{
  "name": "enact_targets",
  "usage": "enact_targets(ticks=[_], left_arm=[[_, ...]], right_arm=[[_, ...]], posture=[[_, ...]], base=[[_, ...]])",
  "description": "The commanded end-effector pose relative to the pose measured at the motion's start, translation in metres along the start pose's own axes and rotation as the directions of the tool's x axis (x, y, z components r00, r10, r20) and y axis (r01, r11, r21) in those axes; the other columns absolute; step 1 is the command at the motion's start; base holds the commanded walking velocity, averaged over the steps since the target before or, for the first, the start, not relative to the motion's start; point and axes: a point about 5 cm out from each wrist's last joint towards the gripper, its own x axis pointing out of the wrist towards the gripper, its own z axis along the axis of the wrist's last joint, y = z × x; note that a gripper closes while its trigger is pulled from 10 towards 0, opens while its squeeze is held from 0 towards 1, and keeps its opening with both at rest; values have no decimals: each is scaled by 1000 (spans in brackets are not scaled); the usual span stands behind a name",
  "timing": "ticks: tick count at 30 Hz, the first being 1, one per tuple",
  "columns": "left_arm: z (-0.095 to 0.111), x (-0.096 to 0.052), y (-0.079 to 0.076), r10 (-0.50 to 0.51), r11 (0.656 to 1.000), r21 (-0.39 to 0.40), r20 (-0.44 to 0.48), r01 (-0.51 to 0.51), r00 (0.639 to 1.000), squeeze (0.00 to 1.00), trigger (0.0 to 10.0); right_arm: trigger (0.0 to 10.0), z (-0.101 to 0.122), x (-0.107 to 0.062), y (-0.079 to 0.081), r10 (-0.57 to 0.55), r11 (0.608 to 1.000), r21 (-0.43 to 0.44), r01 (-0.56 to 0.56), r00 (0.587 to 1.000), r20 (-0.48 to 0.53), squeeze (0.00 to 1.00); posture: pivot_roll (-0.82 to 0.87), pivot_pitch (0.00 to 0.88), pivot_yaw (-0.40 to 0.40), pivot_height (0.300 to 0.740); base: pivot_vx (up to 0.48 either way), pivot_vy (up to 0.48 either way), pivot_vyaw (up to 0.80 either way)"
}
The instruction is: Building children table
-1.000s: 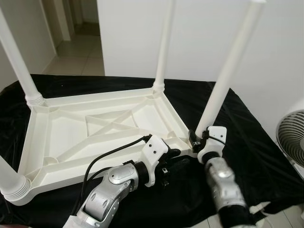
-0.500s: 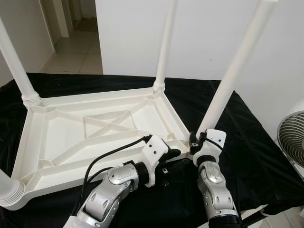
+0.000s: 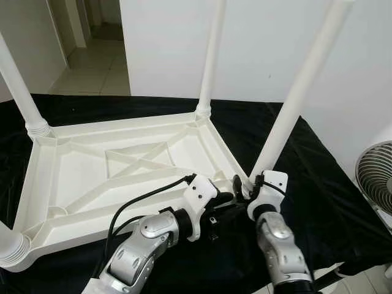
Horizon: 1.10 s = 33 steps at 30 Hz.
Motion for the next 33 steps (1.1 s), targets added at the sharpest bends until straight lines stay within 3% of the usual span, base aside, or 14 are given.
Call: enact_targets(ticks=[1, 2, 4, 6, 7, 9, 11, 15, 16, 20, 32, 33], left_arm=[[-1, 1, -2, -3, 1000, 3, -5, 3, 1000, 0, 10000], [0, 1, -2, -3, 1000, 3, -5, 3, 1000, 0, 10000], [0, 1, -2, -3, 1000, 3, -5, 3, 1000, 0, 10000], [0, 0, -1, -1, 1000, 4, -6, 1, 1000, 0, 10000], [0, 0, -1, -1, 1000, 4, -6, 1, 1000, 0, 10000], [0, -1, 0, 1, 1000, 6, -6, -1, 1000, 0, 10000], [0, -1, 0, 1, 1000, 6, -6, -1, 1000, 0, 10000], [1, -1, 1, 4, 1000, 8, -7, -4, 1000, 0, 10000], [1, -1, 1, 4, 1000, 8, -7, -4, 1000, 0, 10000], [2, -2, 2, 9, 1000, 10, -5, -9, 1000, 0, 10000], [4, -4, 4, 20, 1000, 16, -9, -20, 1000, 0, 10000], [4, -5, 5, 25, 1000, 16, -9, -24, 1000, 0, 10000]], right_arm=[[10000, -3, 0, -2, 29, 999, 17, -29, 999, -20, 875], [10000, -2, 1, -7, 65, 998, 6, -65, 998, -23, 0], [10000, -2, 1, -7, 65, 998, 6, -65, 998, -23, 0], [10000, 1, 4, -21, 195, 980, -44, -196, 981, -20, 0], [10000, 1, 4, -21, 195, 980, -44, -196, 981, -20, 0], [10000, 3, 7, -31, 306, 946, -97, -308, 951, -39, 0], [10000, 3, 7, -31, 306, 946, -97, -308, 951, -39, 0], [10000, 3, 11, -41, 411, 897, -136, -419, 907, -88, 0], [10000, 3, 11, -41, 411, 897, -136, -419, 907, -88, 0], [10000, 1, 17, -38, 527, 823, -165, -543, 839, -133, 0], [10000, 2, 41, -21, 599, 754, -216, -620, 784, -162, 0], [9451, 0, 42, -20, 603, 748, -217, -628, 778, -175, 0]], posture=[[23, 0, -60, 740], [23, 0, -60, 740], [23, 0, -60, 740], [25, 0, -56, 740], [25, 0, -56, 740], [26, 0, -55, 740], [26, 0, -55, 740], [30, 0, -53, 740], [30, 0, -53, 740], [34, 0, -45, 740], [55, 0, -42, 740], [62, 4, -44, 740]], base=[[0, 0, 0], [0, 0, 0], [0, 0, 0], [0, 0, 0], [0, 0, 0], [0, 0, 0], [0, 0, 0], [0, 0, 0], [0, 0, 0], [0, 0, 0], [0, 0, 0], [0, 0, 0]])
